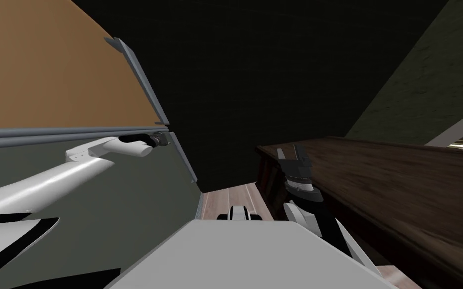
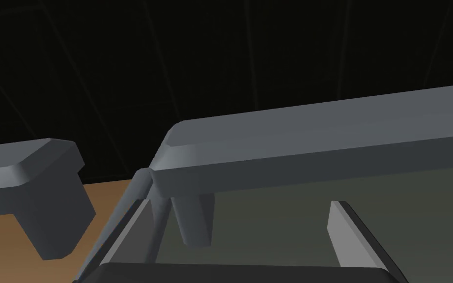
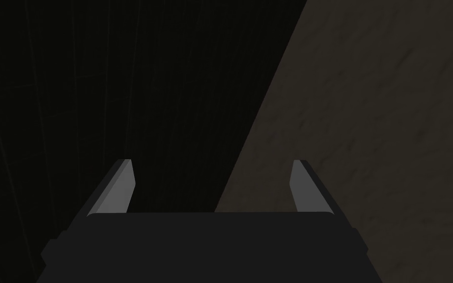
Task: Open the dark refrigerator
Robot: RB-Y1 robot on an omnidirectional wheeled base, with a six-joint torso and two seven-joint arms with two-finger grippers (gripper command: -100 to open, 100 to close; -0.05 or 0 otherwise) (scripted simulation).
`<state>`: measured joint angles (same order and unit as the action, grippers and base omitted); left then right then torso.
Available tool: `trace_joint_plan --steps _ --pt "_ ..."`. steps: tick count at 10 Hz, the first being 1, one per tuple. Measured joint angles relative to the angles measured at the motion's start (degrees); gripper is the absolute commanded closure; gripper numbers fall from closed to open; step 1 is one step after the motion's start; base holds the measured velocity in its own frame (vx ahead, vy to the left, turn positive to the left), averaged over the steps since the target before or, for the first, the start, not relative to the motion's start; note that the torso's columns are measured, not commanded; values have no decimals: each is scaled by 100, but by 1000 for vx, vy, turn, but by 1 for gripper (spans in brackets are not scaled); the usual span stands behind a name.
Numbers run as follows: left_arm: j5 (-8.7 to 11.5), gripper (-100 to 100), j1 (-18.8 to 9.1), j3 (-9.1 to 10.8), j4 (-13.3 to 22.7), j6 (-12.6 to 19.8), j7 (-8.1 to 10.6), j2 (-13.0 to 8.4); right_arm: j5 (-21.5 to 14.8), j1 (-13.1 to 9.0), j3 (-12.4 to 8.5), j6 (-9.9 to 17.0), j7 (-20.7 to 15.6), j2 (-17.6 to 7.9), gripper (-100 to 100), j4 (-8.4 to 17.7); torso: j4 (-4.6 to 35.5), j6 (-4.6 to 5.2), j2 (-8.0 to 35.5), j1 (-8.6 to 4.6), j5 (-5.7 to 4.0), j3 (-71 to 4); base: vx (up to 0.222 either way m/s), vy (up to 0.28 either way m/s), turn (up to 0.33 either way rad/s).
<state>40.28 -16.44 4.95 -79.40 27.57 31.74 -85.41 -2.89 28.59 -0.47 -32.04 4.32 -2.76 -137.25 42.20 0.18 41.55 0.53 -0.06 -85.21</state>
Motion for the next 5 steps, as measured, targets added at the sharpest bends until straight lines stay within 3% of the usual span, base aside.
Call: trace_joint_plan --steps 2,4,5 --pt "102 -100 -81 35 134 60 -6 -201 0 1 -1 0 0 0 0 0 1 -19 43 -24 13 40 8 12 -50" --pt "116 -100 -69 27 80 145 28 -246 0 1 0 0 0 0 0 0 8 -5 32 -21 -2 30 59 12 6" --pt "121 100 -60 19 63 174 41 -244 0 1 0 0 0 0 0 0 0 -1 28 -18 4 22 -11 -10 22"
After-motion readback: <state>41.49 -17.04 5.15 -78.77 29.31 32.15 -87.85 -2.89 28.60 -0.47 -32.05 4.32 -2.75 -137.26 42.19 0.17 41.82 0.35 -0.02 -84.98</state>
